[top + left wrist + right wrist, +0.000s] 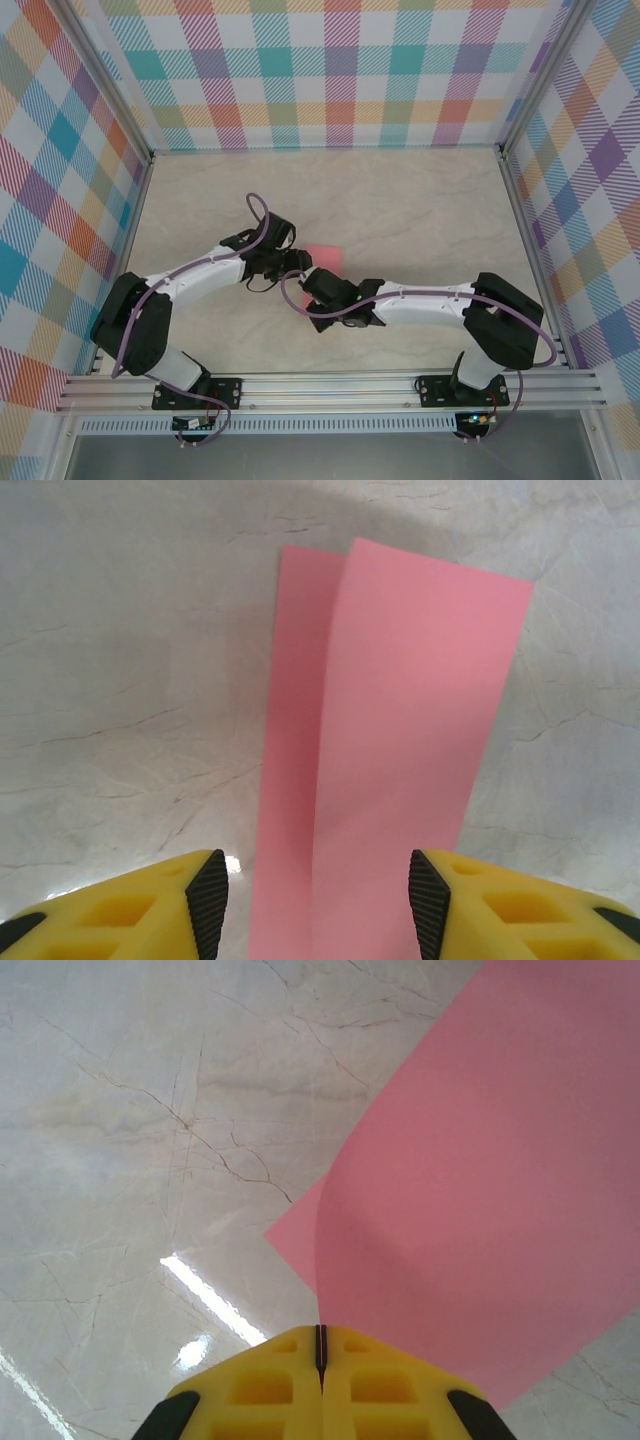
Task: Fold a paper plane with a square sheet of paper (pick it up from the middle)
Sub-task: Fold the triangle a second time at the center of the table.
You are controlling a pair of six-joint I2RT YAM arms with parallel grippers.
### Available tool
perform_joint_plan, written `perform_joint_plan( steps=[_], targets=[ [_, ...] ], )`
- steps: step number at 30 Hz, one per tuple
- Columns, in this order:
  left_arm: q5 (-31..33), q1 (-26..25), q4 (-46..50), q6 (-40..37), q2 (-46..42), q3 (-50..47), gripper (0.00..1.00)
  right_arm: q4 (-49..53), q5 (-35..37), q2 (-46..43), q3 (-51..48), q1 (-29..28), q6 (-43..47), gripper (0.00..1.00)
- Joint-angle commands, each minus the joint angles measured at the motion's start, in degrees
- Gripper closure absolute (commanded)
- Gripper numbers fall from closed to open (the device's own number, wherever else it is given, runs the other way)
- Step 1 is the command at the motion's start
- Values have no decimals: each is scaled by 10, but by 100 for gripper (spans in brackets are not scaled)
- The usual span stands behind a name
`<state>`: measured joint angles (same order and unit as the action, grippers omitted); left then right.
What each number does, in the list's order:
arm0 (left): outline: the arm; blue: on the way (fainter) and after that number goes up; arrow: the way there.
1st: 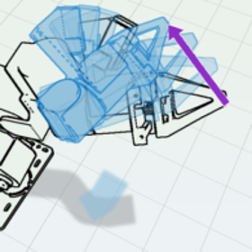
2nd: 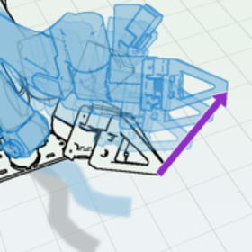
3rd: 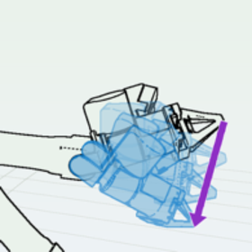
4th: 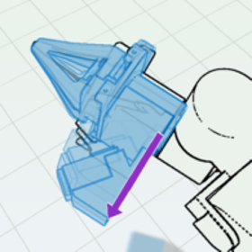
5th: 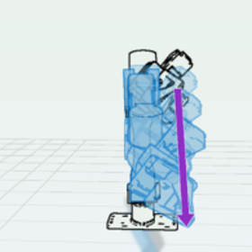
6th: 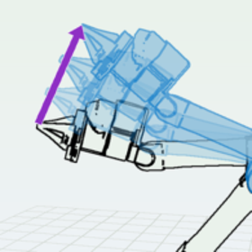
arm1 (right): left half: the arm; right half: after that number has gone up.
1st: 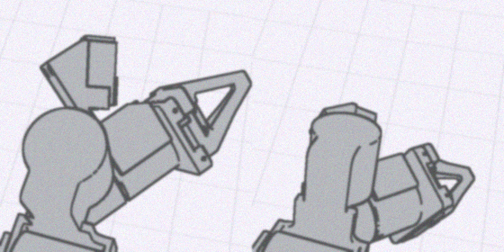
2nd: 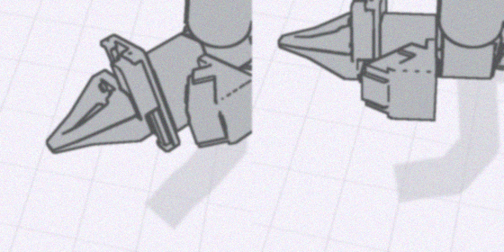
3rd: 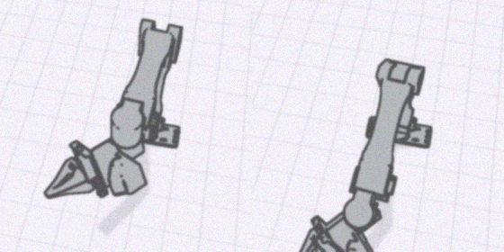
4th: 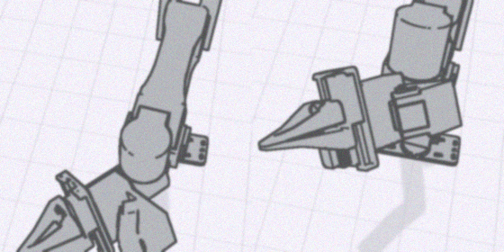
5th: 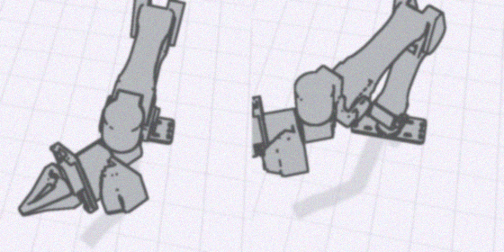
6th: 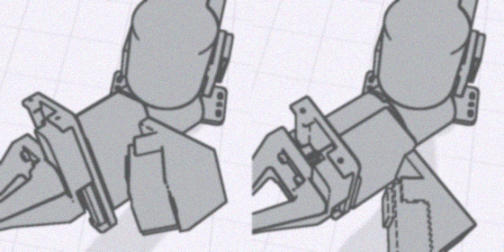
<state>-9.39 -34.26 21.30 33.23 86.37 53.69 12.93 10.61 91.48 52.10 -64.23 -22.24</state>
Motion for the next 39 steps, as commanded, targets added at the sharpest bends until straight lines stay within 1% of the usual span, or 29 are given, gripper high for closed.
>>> perform_joint_plan(
  steps=[1, 6, 9, 15, 25, 32, 39],
  targets=[
    [6, 2, 16, 8, -28, -16, 45, -21, -23, -17, -7, 13, 11, 96],
    [11, 3, 17, 10, -43, -24, 44, -21, -32, -21, -11, 20, 13, 96],
    [16, 4, 9, 15, -55, -33, 40, -23, -38, -26, -16, 24, 11, 96],
    [37, 5, 4, 24, -83, -46, 37, -30, -59, -34, -26, 35, 11, 96],
    [58, 9, -6, 38, -121, -80, 34, -43, -104, -38, -36, 60, 16, 96],
    [74, 15, -18, 50, -162, -116, 32, -56, -155, -40, -48, 88, 18, 96],
    [60, 18, -24, 54, -167, -130, 33, -54, -181, -30, -44, 110, 26, 96]
  ],
)
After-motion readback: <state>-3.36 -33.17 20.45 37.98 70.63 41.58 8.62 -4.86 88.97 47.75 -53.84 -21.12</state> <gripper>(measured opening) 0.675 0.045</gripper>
